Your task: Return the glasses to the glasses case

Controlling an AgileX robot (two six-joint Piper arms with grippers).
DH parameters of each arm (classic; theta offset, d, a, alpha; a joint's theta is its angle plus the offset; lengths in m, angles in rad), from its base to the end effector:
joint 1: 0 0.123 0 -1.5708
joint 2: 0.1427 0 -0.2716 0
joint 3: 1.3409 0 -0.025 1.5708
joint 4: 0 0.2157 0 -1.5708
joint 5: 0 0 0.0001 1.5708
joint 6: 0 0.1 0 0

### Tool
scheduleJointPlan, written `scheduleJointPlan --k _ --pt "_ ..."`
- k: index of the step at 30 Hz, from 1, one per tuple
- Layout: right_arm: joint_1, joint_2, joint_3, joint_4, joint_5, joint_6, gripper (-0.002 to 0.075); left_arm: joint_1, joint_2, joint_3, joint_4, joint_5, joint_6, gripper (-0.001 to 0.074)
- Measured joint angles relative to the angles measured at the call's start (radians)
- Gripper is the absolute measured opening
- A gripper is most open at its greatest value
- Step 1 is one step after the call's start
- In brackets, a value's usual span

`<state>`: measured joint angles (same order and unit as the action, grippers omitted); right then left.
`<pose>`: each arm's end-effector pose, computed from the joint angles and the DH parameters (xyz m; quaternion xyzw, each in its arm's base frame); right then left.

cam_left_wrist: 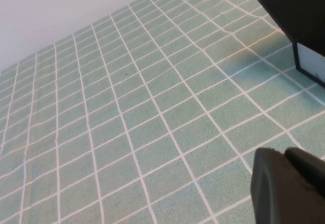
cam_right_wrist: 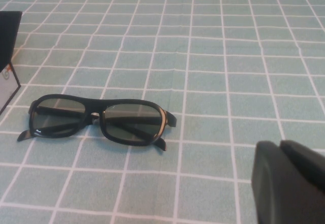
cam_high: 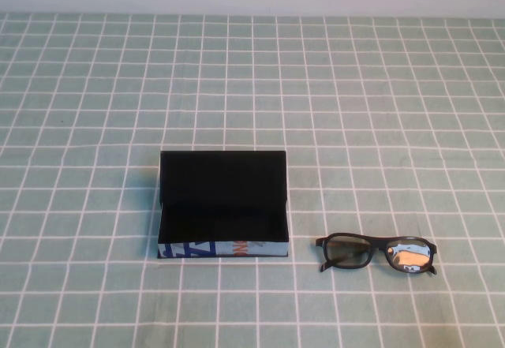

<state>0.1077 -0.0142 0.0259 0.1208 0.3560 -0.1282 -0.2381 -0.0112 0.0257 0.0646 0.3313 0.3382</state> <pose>0.0392 0.0085 0.1715 -0.0615 0.7958 0.0447 0.6007 0.0401 -0.0076 0.1736 0.2421 0.7543 0.0574 0.6076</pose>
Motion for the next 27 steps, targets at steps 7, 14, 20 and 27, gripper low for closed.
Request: scheduleJointPlan --k 7,14,20,27 --pt "0.0 0.0 0.0 0.0 0.0 0.0 -0.0011 0.0 0.0 0.0 0.0 0.0 0.0 0.0001" --pt "0.0 0.0 0.001 0.0 -0.039 0.0 -0.0011 0.0 0.0 0.0 -0.004 -0.055 0.0 0.0002" --pt "0.0 0.0 0.001 0.002 -0.298 0.0 -0.0011 0.0 0.0 0.0 -0.006 -0.315 -0.06 0.0002" --pt "0.0 0.0 0.001 0.006 -0.7 0.0 -0.0011 0.0 0.0 0.0 -0.006 -0.703 -0.139 0.0002"
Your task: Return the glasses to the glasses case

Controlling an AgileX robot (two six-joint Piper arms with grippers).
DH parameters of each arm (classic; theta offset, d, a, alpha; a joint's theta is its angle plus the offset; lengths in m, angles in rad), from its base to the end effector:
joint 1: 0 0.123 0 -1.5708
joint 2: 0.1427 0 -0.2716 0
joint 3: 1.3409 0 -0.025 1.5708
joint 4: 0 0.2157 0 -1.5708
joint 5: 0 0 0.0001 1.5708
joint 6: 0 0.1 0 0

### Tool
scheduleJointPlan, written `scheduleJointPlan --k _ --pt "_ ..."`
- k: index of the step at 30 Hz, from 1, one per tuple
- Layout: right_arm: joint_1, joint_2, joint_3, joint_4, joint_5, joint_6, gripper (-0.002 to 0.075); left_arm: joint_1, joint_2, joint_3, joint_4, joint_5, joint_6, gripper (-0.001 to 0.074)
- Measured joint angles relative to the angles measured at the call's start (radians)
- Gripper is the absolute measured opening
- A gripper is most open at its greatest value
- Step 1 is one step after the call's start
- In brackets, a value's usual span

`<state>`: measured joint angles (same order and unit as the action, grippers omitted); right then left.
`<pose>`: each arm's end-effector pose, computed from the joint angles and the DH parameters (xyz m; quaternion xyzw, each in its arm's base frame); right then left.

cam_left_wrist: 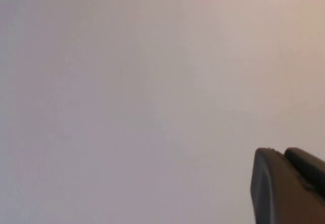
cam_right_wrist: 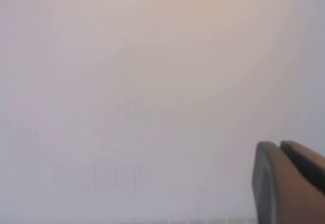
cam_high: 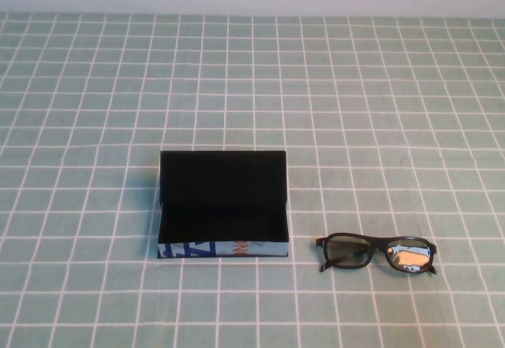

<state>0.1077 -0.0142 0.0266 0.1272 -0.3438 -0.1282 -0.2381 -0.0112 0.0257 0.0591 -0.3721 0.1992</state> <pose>0.0355 -0.0004 0.2391 -0.0138 0.5458 0.0299 0.8372 0.0329 -0.0102 0.2421 0.1389 0.5156 0.0011 0.8455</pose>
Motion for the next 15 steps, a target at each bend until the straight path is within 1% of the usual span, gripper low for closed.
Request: scheduleJointPlan --k 2,6,8,11,13,15 --pt "0.0 0.0 0.0 0.002 -0.06 0.0 -0.0011 0.0 0.0 0.0 0.0 -0.045 -0.003 0.0002" --pt "0.0 0.0 0.0 0.004 -0.147 0.002 -0.0011 0.0 0.0 0.0 -0.002 -0.08 -0.009 0.0002" --pt "0.0 0.0 0.0 0.004 -0.201 0.017 -0.0011 0.0 0.0 0.0 -0.002 -0.131 -0.048 0.0002" --pt "0.0 0.0 0.0 0.004 -0.336 0.054 -0.0011 0.0 0.0 0.0 -0.002 -0.278 -0.156 0.0002" --pt "0.0 0.0 0.0 0.004 -0.453 0.113 -0.0011 0.0 0.0 0.0 -0.002 -0.416 -0.225 0.0002" --pt "0.0 0.0 -0.005 0.004 -0.525 0.185 -0.0011 0.0 -0.002 -0.012 -0.002 -0.513 -0.274 0.0002"
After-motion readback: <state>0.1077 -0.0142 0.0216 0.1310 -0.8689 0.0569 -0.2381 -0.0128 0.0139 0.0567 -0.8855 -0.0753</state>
